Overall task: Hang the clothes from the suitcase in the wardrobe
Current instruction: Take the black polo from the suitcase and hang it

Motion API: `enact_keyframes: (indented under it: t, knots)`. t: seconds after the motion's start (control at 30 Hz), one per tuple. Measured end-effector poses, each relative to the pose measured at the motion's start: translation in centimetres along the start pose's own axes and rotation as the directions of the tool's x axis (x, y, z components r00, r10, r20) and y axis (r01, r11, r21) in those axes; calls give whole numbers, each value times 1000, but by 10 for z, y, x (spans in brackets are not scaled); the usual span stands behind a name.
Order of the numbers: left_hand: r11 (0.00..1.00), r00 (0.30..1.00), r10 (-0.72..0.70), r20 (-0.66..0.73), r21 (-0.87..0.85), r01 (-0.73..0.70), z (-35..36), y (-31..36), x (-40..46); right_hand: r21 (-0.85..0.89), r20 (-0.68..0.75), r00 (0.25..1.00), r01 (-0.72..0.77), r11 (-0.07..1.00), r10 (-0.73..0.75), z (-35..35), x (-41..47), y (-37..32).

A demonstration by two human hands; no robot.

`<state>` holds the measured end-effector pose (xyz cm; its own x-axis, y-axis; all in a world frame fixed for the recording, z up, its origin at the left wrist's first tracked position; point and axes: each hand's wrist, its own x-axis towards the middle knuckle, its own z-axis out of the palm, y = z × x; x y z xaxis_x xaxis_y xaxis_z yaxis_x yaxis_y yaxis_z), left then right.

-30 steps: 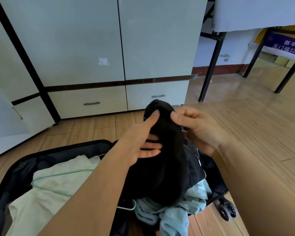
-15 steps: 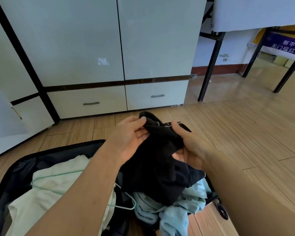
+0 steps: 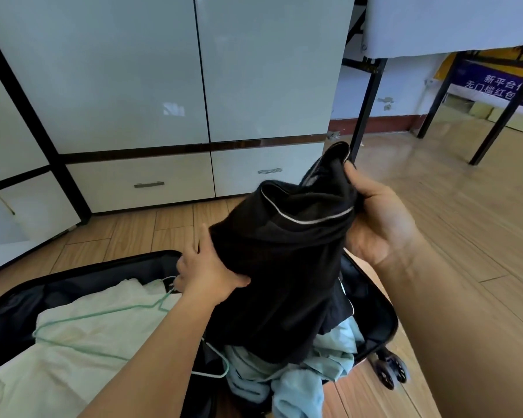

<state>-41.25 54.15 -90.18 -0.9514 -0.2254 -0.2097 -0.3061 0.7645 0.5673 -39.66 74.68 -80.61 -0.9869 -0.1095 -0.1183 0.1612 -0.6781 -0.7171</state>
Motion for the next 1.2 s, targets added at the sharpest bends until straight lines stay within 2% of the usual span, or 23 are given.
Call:
enact_keyframes:
  t: [0.07,0.1,0.13,0.17,0.2,0.23,0.27,0.3,0.33,0.37,0.4,0.43,0.5,0.57,0.6,0.67,0.73,0.8,0.93,1.03,1.13,1.2]
  knots:
    - [995,1000,-13,0,-95,13,7,-10,5,-74,-56,998,-8,997,3,-6,-4,-8]
    - [981,999,18,36,-193,-10,10,-16,7,-133,-134,991,-13,991,-5,-11,-5,-12]
    - [967,994,72,85,-248,-49,12,-20,8,-284,-255,966,-24,958,-52,-24,-4,-13]
    - [962,985,125,115,-257,-92,12,-21,6,-545,-365,920,-89,834,-140,-40,-2,-12]
    - [955,977,180,114,-258,-145,11,-20,4,-803,-434,865,-246,543,-251,-55,0,-8]
    - [943,971,222,89,-272,-191,10,-18,3,-893,-450,818,-409,189,-358,-70,1,-1]
    - [926,966,252,56,-304,-224,8,-14,2,-875,-417,792,-483,-42,-445,-82,3,5]
    - [906,960,279,30,-340,-253,5,-9,0,-880,-402,795,-473,-47,-455,-86,4,11]
    - [885,950,310,25,-373,-279,3,-3,-2,-905,-420,819,-409,117,-391,-81,4,17]
    - [860,937,348,36,-409,-304,1,2,-5,-873,-446,853,-350,338,-270,-76,5,23]
    - [836,921,385,56,-444,-323,-2,6,-8,-792,-461,879,-345,504,-123,-68,6,29]
    - [811,902,423,82,-479,-337,-4,11,-13,-733,-454,891,-387,559,22,-59,7,35]
    - [754,860,481,171,-580,-307,-7,17,-20,-680,-402,878,-476,557,260,-48,9,47]
    - [697,792,519,320,-695,-177,-12,20,-24,-607,-310,871,-490,625,381,-41,11,58]
    - [676,766,520,377,-731,-99,-15,19,-24,-554,-277,882,-471,687,381,-40,12,63]
    - [662,797,459,393,-749,-12,-17,13,-17,-519,-276,921,-384,764,276,-40,16,69]
    - [723,878,345,333,-690,-23,-15,4,-7,-589,-279,953,-268,762,119,-42,20,71]
    - [816,914,251,320,-577,-22,-10,-4,-1,-582,-252,968,-164,797,15,-41,22,69]
    - [923,850,171,498,-383,39,3,-13,-1,-271,-163,986,-28,962,-18,-28,21,55]
    - [952,831,205,517,-304,-46,15,-9,-5,-69,-53,999,-10,998,6,-16,18,45]
    - [952,885,225,407,-283,-112,21,-3,-10,48,54,998,-47,998,44,-11,11,34]
    - [972,949,176,262,-198,-125,14,-1,-4,7,8,999,35,999,-35,-6,8,22]
